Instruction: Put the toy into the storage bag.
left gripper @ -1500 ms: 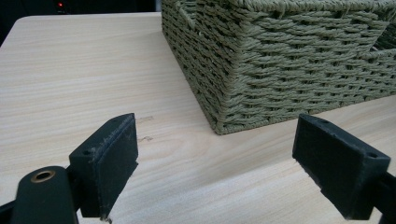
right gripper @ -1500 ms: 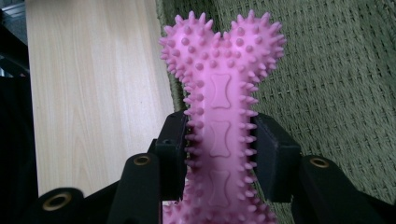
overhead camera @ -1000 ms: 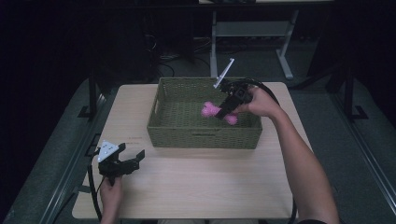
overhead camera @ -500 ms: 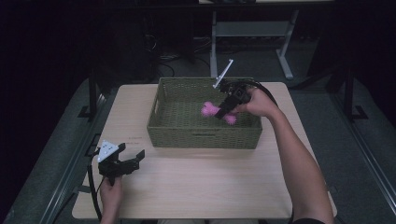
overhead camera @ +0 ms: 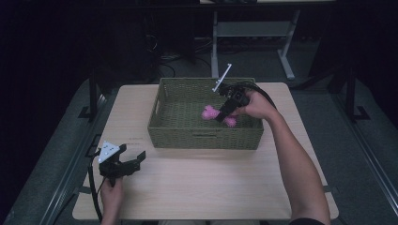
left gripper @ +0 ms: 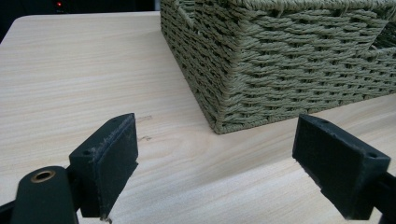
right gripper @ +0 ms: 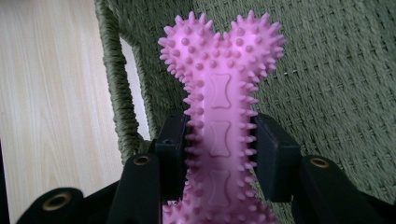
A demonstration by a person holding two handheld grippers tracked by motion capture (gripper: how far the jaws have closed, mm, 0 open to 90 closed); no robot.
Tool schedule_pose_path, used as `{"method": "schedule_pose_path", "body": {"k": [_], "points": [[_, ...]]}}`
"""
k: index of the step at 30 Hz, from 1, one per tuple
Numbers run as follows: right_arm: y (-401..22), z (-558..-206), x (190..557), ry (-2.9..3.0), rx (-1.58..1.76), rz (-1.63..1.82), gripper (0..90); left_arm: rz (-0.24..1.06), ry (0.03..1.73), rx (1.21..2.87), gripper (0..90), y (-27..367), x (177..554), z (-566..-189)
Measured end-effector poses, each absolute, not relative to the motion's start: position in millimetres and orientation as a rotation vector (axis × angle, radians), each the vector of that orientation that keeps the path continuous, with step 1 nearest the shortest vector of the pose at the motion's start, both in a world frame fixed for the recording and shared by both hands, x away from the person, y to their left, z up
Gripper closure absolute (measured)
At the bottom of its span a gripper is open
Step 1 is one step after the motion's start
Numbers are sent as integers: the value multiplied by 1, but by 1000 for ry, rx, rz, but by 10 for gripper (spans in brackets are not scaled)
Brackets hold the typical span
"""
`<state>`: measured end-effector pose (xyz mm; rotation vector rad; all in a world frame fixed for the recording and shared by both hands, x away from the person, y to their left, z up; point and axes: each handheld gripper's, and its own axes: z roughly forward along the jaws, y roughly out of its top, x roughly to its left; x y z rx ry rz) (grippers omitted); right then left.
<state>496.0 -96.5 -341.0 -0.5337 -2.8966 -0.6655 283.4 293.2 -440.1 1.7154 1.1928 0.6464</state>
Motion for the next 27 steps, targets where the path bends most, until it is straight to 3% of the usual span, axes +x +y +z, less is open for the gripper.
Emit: {"method": "schedule_pose_path", "body": {"k": [27], "points": [[-96,-362,499,-2869,-560,-636,577,639,1193,1718,136,294,283,-440]]}}
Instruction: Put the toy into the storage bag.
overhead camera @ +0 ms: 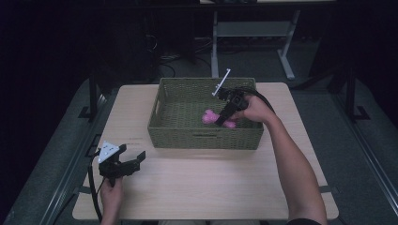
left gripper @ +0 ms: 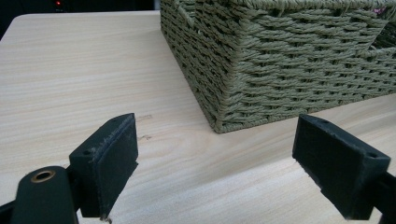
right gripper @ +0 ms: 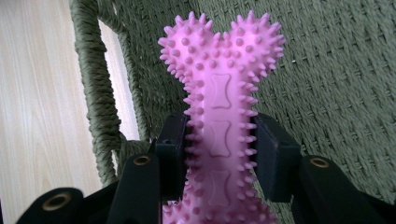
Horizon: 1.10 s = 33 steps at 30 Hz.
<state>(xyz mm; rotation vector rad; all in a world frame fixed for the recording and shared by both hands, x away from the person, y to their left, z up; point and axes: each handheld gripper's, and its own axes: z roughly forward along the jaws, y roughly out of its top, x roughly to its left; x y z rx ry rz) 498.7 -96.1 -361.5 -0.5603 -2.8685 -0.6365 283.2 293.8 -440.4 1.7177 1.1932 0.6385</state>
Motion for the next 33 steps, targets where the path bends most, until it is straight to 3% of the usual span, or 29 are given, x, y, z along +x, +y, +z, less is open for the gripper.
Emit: {"method": "schedule_pose_path", "body": {"k": [33], "points": [[-94,-385,496,-2866,-591,-571,566,635,1194,1720,137,292,283,-441]]}}
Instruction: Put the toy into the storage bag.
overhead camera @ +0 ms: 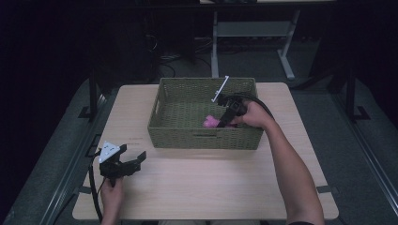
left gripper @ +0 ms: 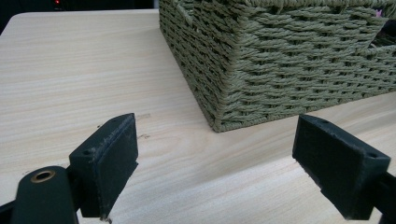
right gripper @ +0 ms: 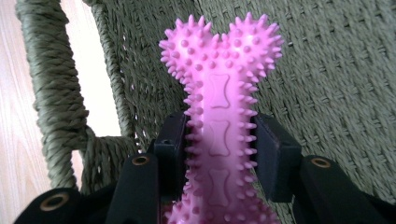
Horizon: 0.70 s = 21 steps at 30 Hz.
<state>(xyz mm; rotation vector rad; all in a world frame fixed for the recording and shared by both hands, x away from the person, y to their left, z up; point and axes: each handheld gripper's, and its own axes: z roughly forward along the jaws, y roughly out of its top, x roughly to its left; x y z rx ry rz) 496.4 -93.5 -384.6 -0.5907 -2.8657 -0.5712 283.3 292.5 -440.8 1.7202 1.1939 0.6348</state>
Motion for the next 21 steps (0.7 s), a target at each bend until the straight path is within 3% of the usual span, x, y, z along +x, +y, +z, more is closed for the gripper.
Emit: {"method": "schedule_pose_path", "body": {"k": [21], "points": [[-97,-371,492,-2866,-625,-626,472,631,1195,1729,137,292,284,-442]]}}
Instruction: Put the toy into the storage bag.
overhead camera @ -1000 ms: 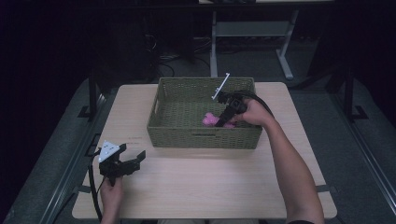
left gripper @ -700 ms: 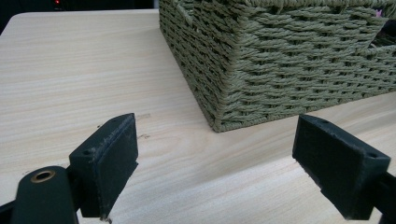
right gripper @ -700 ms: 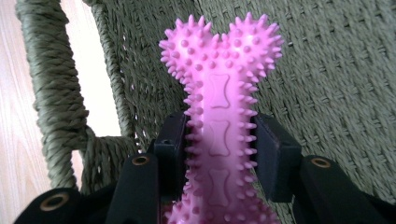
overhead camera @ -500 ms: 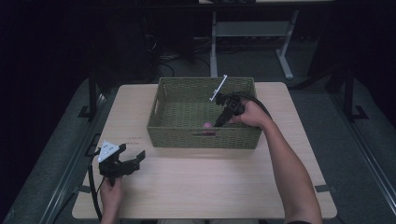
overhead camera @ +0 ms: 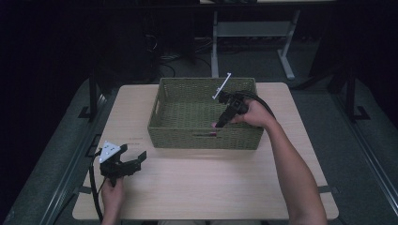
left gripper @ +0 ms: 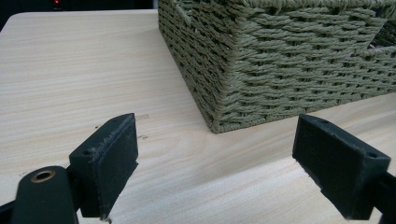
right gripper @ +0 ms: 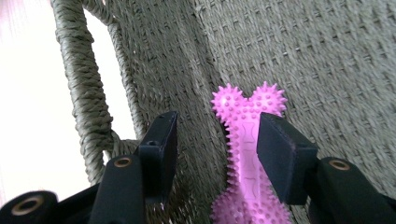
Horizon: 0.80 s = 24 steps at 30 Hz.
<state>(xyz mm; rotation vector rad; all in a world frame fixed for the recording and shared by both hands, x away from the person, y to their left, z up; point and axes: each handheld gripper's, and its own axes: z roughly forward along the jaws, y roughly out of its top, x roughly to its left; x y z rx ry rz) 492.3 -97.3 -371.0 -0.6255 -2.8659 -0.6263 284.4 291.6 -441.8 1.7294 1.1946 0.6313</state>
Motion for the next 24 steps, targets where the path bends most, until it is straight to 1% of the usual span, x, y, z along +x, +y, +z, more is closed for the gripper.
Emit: {"method": "schedule_pose_path", "body": {"k": [2,5,10,18,24], "points": [[-100,-368,492,-2863,-636,-641,468,631,1197,1727,137,292,284,-442],[-103,-362,491,-2858,-667,-681,437,632,1191,1722,137,291,283,-441],[-108,-351,488,-2843,-680,-763,444,631,1192,1720,137,291,283,-441],[-111,-344,483,-2858,-678,-764,436,633,1192,1726,137,291,283,-441],[-114,-336,477,-2870,-687,-774,385,633,1194,1723,137,291,283,-441]]}}
